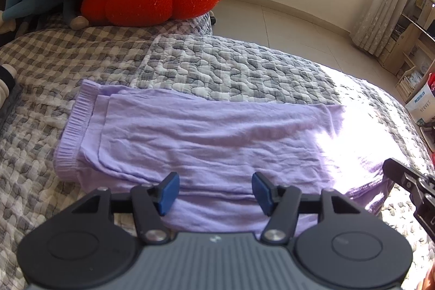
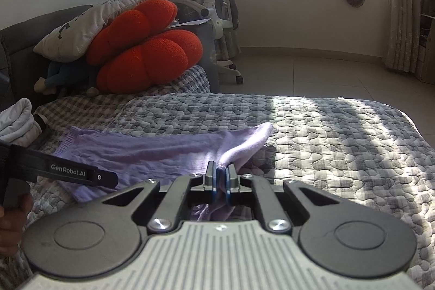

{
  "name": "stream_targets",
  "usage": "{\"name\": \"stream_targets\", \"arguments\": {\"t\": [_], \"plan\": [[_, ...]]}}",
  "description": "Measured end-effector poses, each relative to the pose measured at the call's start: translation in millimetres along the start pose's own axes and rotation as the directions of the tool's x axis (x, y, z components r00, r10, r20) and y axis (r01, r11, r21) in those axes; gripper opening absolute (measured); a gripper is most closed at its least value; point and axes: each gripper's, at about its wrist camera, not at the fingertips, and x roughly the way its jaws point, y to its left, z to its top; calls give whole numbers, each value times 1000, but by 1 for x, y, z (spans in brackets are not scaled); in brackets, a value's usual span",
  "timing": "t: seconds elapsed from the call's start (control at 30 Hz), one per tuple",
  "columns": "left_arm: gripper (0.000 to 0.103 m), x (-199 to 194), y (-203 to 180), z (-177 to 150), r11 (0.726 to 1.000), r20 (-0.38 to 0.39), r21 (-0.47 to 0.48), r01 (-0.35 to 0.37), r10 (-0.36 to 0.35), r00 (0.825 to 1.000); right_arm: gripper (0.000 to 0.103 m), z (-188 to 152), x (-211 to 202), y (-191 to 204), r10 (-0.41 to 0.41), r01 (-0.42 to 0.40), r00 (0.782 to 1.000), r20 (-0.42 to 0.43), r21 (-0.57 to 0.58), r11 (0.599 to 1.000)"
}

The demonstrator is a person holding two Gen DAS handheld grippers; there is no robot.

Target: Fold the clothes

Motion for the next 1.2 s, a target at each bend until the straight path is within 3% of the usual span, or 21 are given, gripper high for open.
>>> {"name": "stream_targets", "arguments": {"t": [0.33,0.57,0.9,1.2], "plan": [[60,-4,10,7,980,27,-97,171,-169,985,9,-14,3,43,16,-9,999,32,-203,979],[61,-6,-2,7,971,27,-27,237,-236,971,9,-34,11,79,44,-34,999,21,-353,935],[63,-12,-14,7,970,33,90,224,-228,973,9,-49,20,111,60,-32,997,49,-450,893],[64,-1,-5,8,977,-17,51,209,-208,978,9,-52,25,122,61,-19,996,69,-492,870]]}}
